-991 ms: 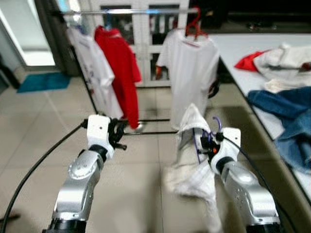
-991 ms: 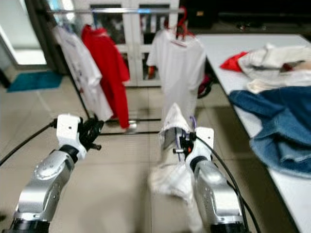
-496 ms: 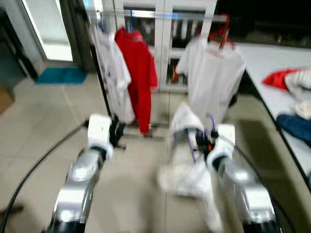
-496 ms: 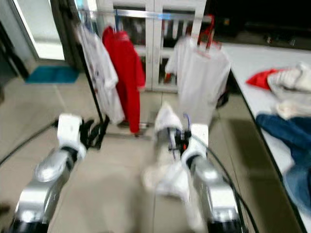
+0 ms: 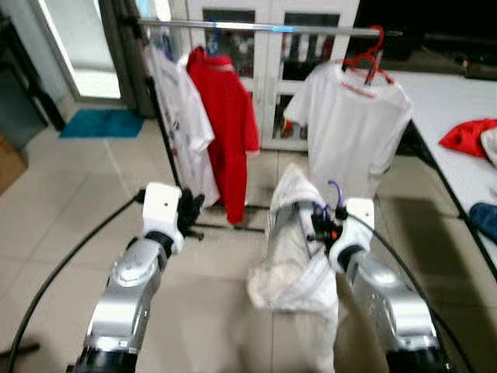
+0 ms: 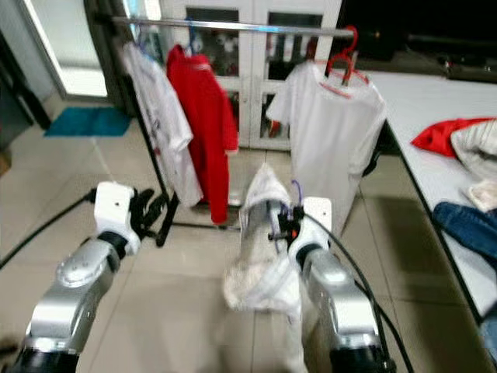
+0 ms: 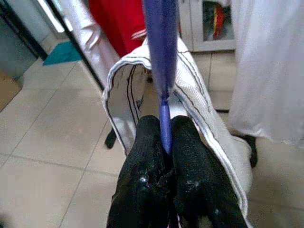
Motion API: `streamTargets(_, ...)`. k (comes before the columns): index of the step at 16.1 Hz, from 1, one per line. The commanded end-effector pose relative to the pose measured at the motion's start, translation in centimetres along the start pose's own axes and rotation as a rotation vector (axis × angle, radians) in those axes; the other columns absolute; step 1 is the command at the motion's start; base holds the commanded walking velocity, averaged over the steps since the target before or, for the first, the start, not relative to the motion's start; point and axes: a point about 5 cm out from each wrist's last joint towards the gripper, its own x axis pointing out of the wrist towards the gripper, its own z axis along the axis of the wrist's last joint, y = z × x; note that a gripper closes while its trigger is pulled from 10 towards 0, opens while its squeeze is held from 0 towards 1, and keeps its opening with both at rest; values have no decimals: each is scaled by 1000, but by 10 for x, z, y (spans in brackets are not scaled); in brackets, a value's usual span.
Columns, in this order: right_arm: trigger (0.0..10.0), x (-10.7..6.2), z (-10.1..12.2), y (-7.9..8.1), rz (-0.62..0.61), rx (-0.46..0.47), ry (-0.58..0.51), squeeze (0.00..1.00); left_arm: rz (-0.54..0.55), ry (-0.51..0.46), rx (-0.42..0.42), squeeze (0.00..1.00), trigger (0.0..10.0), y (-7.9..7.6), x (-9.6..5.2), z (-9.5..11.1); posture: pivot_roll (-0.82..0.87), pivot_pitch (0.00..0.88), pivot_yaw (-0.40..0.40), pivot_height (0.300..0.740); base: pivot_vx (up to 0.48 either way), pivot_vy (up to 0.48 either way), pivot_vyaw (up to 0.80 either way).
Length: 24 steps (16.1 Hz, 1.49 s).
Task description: Hang hanger
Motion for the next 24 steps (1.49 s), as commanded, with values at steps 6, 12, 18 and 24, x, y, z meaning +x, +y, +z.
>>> streamTargets(6,10000,2,17,-4,-15,3,-77,0,-46,-43,7,0,10000,-8,3,10,29,28,4,740,356,0,0)
streamTargets(12,10000,3,18,-4,-25,19,-83,0,-56,-43,6,0,10000,-8,4,11,27,30,8,740,358,0,0)
streamTargets(18,10000,2,18,-6,-32,29,-77,0,-64,-39,7,0,10000,-11,4,10,25,34,5,740,358,0,0)
streamTargets(24,10000,2,17,-9,-42,51,-66,0,-68,-41,8,0,10000,-11,5,10,23,26,7,740,358,0,0)
